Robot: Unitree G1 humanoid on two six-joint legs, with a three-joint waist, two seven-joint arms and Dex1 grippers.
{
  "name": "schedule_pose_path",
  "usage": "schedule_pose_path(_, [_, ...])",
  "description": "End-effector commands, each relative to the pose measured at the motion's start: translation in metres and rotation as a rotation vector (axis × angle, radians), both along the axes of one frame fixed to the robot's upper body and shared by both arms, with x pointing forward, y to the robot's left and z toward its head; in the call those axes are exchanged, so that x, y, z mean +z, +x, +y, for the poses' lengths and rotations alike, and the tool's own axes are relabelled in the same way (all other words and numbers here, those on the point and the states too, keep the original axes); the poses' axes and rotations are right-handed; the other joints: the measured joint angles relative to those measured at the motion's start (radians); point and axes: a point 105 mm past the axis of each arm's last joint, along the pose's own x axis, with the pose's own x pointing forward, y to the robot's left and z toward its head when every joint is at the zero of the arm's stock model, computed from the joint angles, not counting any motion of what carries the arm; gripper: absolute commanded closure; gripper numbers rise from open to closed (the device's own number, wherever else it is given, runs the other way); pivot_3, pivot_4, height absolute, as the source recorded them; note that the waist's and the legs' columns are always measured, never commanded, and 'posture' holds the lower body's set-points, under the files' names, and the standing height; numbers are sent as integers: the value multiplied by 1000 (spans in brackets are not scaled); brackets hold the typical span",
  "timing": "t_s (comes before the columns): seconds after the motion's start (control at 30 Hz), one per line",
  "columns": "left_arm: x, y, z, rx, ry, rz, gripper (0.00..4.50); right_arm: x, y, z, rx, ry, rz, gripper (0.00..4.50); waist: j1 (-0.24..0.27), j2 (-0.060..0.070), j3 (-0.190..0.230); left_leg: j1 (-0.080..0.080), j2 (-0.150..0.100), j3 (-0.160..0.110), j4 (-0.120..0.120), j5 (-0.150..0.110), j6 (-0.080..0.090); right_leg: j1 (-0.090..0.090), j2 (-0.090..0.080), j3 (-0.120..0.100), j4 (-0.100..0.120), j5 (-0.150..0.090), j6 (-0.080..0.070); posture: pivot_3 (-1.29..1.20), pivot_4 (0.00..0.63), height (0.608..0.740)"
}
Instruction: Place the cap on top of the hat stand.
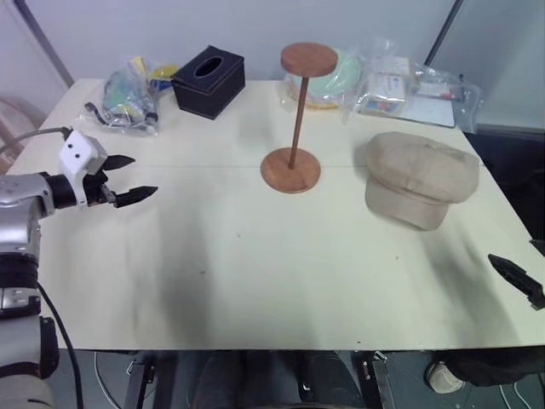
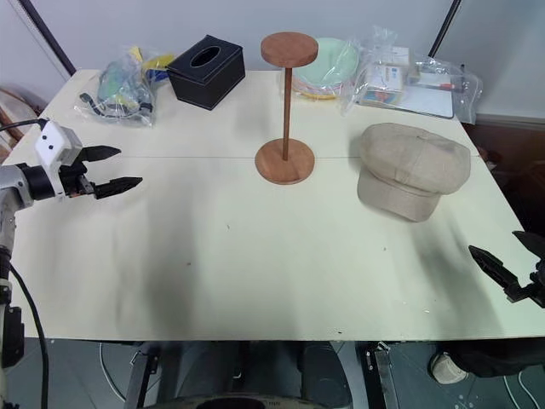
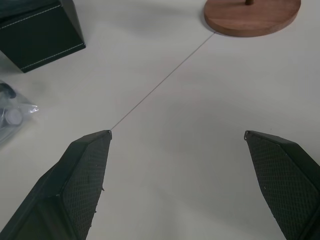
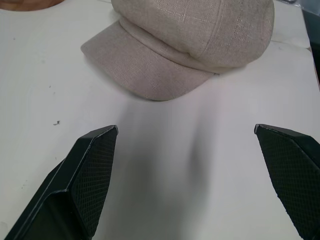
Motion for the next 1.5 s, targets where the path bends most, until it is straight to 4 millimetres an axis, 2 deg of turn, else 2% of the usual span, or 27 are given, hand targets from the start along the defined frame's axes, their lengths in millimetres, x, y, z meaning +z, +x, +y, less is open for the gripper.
schedule_pose_path(0.03, [15, -3, 3, -4, 22, -51, 40, 10, 4, 3, 15, -27, -24, 0, 1, 0, 0, 0, 0, 0, 0, 0, 0, 0, 0, 0, 0, 0, 0, 0, 150, 740])
schedule_pose_path(0.47, [19, -5, 8, 24, -6, -50, 40, 10, 11, 11, 24, -14, -26, 0, 1, 0, 0, 0, 0, 0, 0, 0, 0, 0, 0, 0, 0, 0, 0, 0, 150, 740])
schedule_pose_path(0.6, [23, -6, -1, -6, -13, -49, 40, 15, 18, 14, 35, -72, -27, 0, 1, 0, 0, 0, 0, 0, 0, 0, 0, 0, 0, 0, 0, 0, 0, 0, 150, 740])
schedule_pose_path(0.67, [30, -12, -15, -65, -40, -43, 40, 23, 25, 22, 65, -125, -33, 0, -1, 0, 0, 0, 0, 0, 0, 0, 0, 0, 0, 0, 0, 0, 0, 0, 150, 740])
schedule_pose_path(0.77, [46, -35, -56, -255, -124, -3, 40, 38, 41, 48, 127, -299, -30, 0, -5, 1, 1, 0, 0, 0, 1, 0, 0, -1, 0, 0, 1, 0, 0, 0, 150, 740])
schedule_pose_path(0.9, [48, -66, -99, -452, -139, 77, 40, 48, 61, 81, 154, -435, -56, 0, -4, 1, 1, 0, 1, 0, 0, 0, 0, -1, 0, 0, 2, 0, 0, 0, 150, 740])
schedule_pose_path(1.0, [48, -81, -121, -562, -138, 121, 40, 39, 76, 103, 169, -578, -62, 0, -2, 1, 1, 0, 1, -1, 1, 0, 0, -1, 1, 0, 2, 0, 0, 0, 150, 740])
schedule_pose_path(1.07, [49, -86, -133, -608, -151, 132, 40, 24, 82, 110, 184, -700, -48, 0, 4, 1, 1, -1, 0, -1, 1, 0, 0, -1, 0, 0, 1, 0, 0, 0, 150, 740])
schedule_pose_path(1.17, [50, -88, -145, -650, -162, 138, 40, 6, 90, 118, 179, -768, -36, 0, 4, 1, 1, -2, -1, -1, 2, 0, 0, -1, 0, 0, 1, 0, 0, 0, 150, 740])
schedule_pose_path(1.27, [48, -84, -153, -658, -150, 126, 40, -14, 106, 114, 118, -882, -35, 0, 0, 1, 1, -2, -1, 0, 2, 0, 0, -1, 0, 0, 1, 0, 0, 0, 150, 740])
schedule_pose_path(1.5, [53, -83, -157, -668, -172, 106, 40, -37, 137, 107, 39, -1013, -48, 0, -7, 1, 1, -2, -1, 0, 2, 0, 0, -3, 1, 1, 3, 0, 0, 0, 150, 740])
